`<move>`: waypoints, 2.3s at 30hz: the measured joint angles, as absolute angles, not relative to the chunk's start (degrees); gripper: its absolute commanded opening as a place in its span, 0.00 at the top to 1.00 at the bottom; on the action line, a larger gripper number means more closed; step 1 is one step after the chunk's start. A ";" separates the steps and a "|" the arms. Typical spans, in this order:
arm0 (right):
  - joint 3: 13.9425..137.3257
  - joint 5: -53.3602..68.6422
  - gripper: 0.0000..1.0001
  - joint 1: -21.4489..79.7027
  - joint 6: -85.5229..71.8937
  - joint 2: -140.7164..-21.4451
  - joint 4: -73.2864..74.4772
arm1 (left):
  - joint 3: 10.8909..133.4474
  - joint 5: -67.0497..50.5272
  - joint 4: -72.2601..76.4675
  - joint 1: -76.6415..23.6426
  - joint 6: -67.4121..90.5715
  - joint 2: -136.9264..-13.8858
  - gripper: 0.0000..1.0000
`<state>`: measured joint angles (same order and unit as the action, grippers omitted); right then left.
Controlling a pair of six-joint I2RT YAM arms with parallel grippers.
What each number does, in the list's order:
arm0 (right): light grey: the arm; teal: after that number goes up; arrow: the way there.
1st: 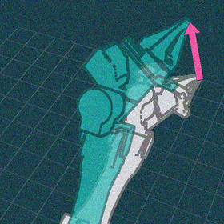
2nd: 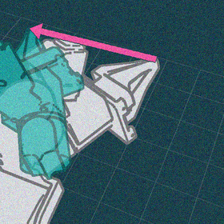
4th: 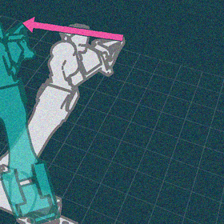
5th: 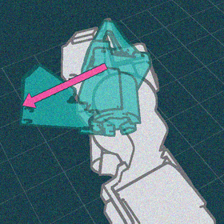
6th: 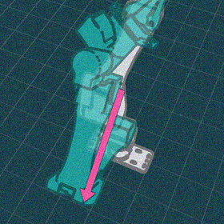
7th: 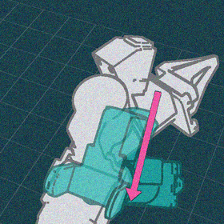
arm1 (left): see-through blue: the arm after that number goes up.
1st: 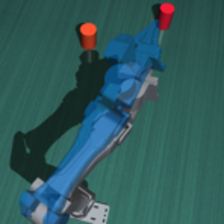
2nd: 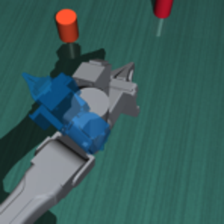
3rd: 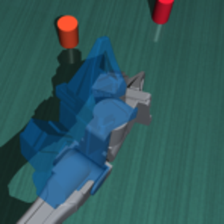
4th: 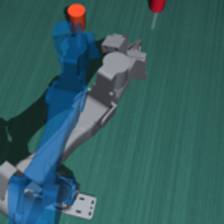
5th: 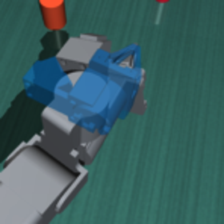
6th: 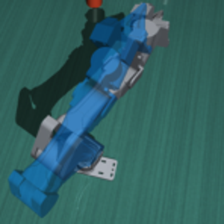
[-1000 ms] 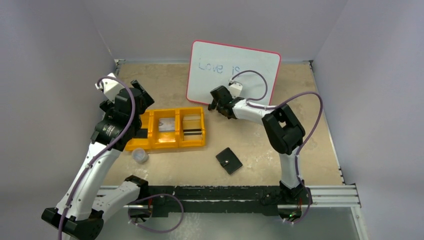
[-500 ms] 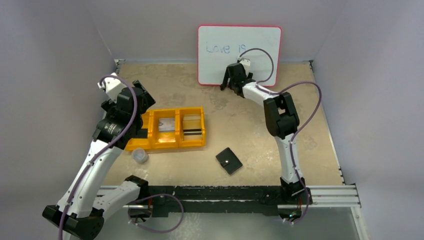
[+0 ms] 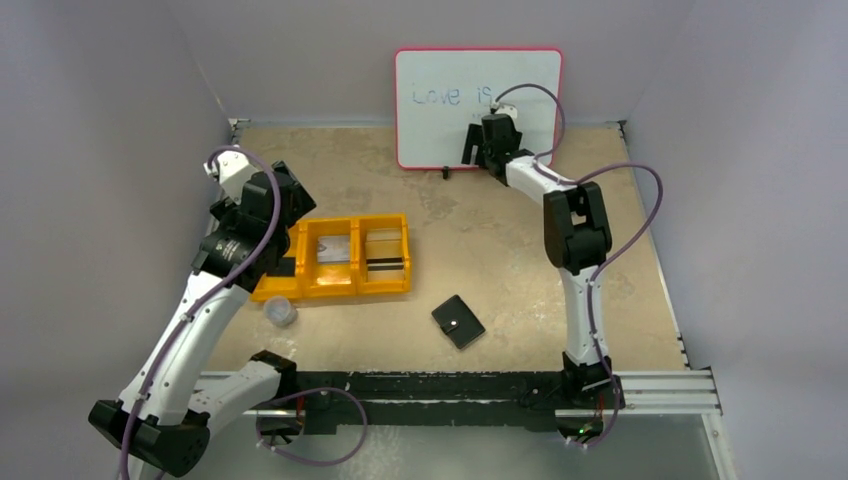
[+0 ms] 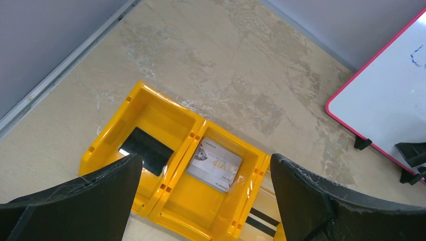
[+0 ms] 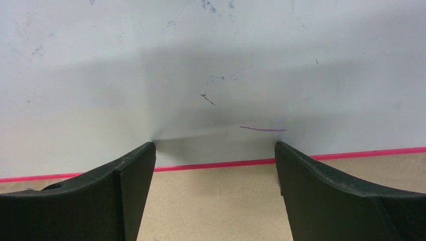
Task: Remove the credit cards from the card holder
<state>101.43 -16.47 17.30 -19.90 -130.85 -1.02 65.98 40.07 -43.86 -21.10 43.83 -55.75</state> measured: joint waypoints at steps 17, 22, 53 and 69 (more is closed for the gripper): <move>75.61 6.02 0.09 27.38 -23.07 -102.35 -4.86 | 64.29 40.86 -43.86 -21.15 45.47 -56.10 0.01; 71.61 10.24 0.08 36.99 -25.34 -101.89 -4.86 | 63.51 41.08 -43.81 -21.15 46.00 -56.10 0.01; 78.30 -10.83 0.05 34.26 -28.97 -111.22 7.01 | 61.43 41.15 -43.77 -21.15 46.94 -56.01 0.01; 70.83 -12.91 0.05 23.16 -27.38 -106.26 5.67 | 57.82 38.89 -40.05 -21.15 47.53 -66.72 0.00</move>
